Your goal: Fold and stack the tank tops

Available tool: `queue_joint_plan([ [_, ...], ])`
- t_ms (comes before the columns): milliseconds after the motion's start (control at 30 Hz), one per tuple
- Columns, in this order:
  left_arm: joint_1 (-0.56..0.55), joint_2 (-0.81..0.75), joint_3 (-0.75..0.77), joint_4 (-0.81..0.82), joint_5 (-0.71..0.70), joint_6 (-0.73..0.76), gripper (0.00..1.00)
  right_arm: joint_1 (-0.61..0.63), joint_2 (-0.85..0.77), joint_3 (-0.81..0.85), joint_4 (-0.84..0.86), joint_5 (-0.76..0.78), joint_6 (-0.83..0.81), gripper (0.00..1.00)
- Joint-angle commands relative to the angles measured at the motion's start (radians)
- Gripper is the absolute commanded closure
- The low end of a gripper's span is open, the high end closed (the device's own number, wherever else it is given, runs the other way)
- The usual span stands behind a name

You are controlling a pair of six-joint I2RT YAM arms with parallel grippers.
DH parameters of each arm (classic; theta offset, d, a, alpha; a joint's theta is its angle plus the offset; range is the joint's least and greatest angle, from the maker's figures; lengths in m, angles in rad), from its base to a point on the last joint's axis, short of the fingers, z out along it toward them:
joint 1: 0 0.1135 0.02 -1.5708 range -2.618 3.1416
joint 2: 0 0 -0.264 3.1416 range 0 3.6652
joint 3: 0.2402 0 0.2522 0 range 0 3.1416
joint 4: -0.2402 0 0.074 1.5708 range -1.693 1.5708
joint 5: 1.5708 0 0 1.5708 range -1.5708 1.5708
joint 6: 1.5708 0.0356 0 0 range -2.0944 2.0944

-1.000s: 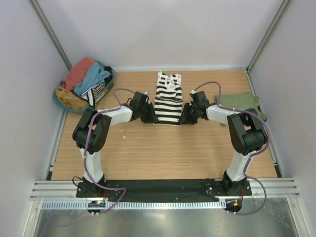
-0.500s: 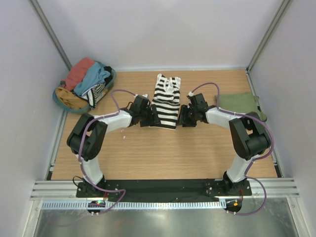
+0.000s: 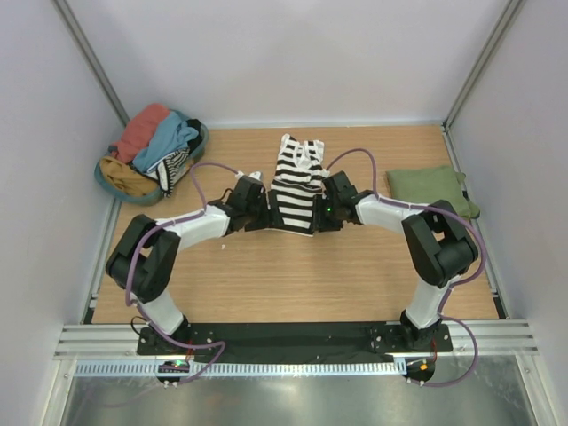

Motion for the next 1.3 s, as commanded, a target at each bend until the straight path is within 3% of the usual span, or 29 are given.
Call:
queue_joint_plan([
  [0,-0.001,-0.057,-0.011,0.008,-0.039,0.029,0.32,0.029,0.028,0.032,-0.042,0.079,-0.037,0.60],
  [167,0.000,-0.073,-0.014,-0.042,-0.106,0.041,0.33,0.049,0.022,0.029,-0.041,0.083,-0.037,0.60],
  [433,0.000,0.045,0.035,-0.070,-0.119,0.053,0.43,0.070,0.013,0.025,-0.042,0.072,-0.032,0.60],
  [533,0.000,0.064,0.039,-0.067,-0.123,0.052,0.45,0.075,0.019,0.025,-0.042,0.066,-0.032,0.67],
  [633,0.000,0.074,0.039,-0.068,-0.116,0.052,0.63,0.076,0.024,0.020,-0.038,0.047,-0.031,0.75],
  [767,-0.001,0.073,0.027,-0.065,-0.097,0.047,0.86,0.075,0.019,0.013,-0.038,0.032,-0.025,0.99],
  [867,-0.013,0.056,0.013,-0.065,-0.088,0.041,1.00,0.075,-0.021,-0.007,-0.038,0.033,-0.020,0.99],
  [1067,-0.128,-0.016,-0.086,-0.044,-0.125,-0.046,1.00,0.073,-0.131,-0.127,-0.059,0.023,-0.014,0.99],
  [1267,-0.283,-0.073,-0.201,-0.031,-0.249,-0.220,1.00,0.080,-0.252,-0.262,-0.101,0.029,0.017,0.99],
])
